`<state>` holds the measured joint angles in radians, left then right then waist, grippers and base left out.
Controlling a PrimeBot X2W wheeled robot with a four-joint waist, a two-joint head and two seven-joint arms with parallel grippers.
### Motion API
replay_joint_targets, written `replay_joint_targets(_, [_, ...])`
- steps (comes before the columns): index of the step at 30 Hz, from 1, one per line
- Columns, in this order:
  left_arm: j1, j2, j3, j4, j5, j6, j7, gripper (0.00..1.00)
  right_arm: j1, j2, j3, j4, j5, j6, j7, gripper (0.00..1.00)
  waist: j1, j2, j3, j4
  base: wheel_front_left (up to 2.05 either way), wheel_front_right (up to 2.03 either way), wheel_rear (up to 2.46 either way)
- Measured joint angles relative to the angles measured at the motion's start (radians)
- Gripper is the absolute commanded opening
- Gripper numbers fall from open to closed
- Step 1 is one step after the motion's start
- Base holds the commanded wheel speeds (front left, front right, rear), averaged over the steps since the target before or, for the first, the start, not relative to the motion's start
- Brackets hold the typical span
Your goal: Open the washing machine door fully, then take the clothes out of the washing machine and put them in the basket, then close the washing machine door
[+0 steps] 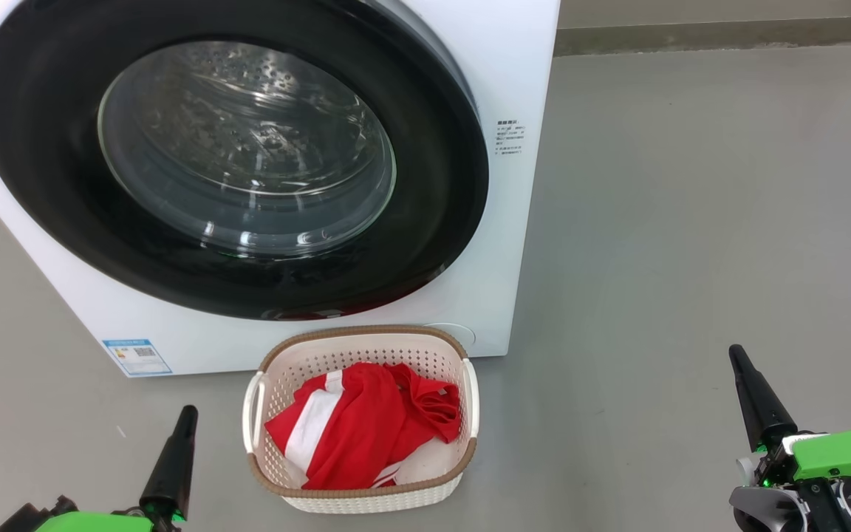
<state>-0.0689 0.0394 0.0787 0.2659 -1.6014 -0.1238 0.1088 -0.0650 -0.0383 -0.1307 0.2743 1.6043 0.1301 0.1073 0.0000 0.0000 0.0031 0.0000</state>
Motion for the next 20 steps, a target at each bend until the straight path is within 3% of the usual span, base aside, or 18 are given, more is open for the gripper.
replay_joint_targets(20, [0.0,0.0,0.0,0.0,0.0,0.0,0.0,0.0,0.0,0.0,0.0,0.0,0.0,0.0,0.0,0.0,0.0,0.0,0.0,0.0,0.0,0.0,0.0])
